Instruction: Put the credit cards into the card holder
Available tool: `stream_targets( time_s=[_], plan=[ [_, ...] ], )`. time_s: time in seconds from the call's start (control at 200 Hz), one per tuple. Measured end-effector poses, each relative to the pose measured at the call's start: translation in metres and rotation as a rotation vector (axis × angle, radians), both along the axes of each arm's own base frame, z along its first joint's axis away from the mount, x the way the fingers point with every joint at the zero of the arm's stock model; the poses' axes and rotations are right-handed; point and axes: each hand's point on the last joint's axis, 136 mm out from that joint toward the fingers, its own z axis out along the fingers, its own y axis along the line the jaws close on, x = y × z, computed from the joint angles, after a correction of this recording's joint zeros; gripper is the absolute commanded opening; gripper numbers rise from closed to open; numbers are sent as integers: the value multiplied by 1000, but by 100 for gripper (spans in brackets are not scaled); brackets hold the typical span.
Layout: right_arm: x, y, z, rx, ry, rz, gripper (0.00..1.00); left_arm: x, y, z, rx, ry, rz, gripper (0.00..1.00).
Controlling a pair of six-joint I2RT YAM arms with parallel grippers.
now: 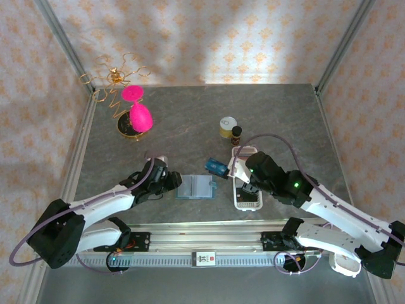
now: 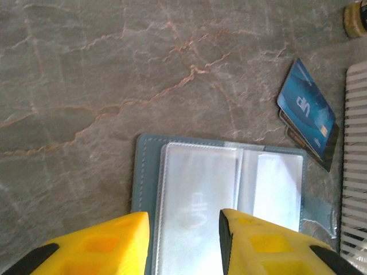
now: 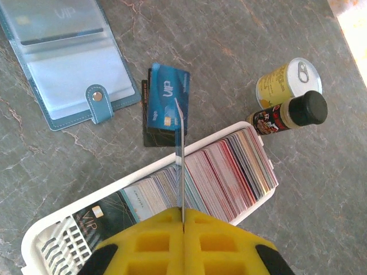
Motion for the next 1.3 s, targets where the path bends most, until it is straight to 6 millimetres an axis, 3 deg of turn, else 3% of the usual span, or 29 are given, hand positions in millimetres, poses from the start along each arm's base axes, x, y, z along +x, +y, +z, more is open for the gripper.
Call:
stream_targets(
  time_s=[0.275,0.47,0.551,0.616,0.741,0.956,1.066,1.301],
  plan=[
    [3,8,7,127,22,-78,0,7,-5,8,3,-25,-19,39],
    [17,41,37,519,121,-275,0,6,-6,9,-6,-21,-26,39],
    [21,57,38,692,217,-352,0,4,-7,8,-10,-18,-33,42],
    [22,69,26,808,323,-426,0,0,-8,5,-12,-10,-42,43],
    [15,86,-17,914,519,-584,0,-6,-10,1,-14,7,-61,47],
    [3,122,-66,955,710,-726,0,-13,-17,-1,-8,9,-98,50],
    [3,130,-92,926,743,-791,0,-15,-17,-6,13,11,-107,49],
    [11,133,-112,923,731,-857,0,-19,-14,-21,72,42,-113,48]
  ],
)
